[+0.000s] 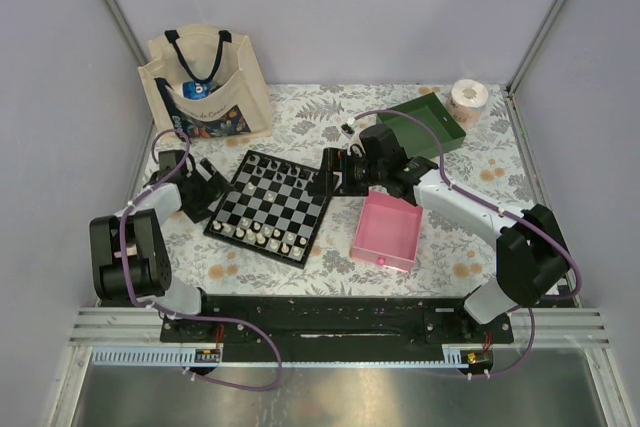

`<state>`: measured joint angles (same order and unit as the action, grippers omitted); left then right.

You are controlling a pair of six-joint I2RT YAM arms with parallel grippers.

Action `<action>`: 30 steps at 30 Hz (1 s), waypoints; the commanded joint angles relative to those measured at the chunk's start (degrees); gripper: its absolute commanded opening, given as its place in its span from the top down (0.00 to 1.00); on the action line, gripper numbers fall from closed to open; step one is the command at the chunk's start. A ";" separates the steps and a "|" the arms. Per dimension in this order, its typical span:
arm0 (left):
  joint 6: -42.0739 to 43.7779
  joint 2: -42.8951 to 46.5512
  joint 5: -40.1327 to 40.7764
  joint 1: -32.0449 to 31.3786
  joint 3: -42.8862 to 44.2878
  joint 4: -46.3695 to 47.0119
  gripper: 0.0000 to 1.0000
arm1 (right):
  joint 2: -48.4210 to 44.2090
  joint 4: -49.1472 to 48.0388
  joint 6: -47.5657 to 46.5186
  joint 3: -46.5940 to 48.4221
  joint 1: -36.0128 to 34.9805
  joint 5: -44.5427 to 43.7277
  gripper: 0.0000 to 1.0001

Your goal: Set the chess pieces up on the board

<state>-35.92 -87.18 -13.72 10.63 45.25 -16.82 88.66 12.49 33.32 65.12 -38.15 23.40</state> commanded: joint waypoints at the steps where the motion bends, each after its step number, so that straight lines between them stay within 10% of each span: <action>1: -2.75 3.94 -1.22 0.09 -2.36 0.47 0.01 | -2.18 0.17 -0.28 -0.26 -0.43 -0.81 0.00; 12: -3.28 6.05 -1.31 -3.51 -4.38 1.44 0.01 | 2.65 -0.72 1.05 -4.30 -0.43 0.60 0.00; 30: -3.54 10.18 -0.80 -10.28 -7.73 0.21 0.01 | -6.39 15.28 -9.76 -9.67 7.47 -25.95 0.01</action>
<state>-38.11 -78.78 -13.74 1.76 38.44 -16.97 85.30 24.01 27.16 55.48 -33.50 3.53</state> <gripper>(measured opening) 0.988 0.993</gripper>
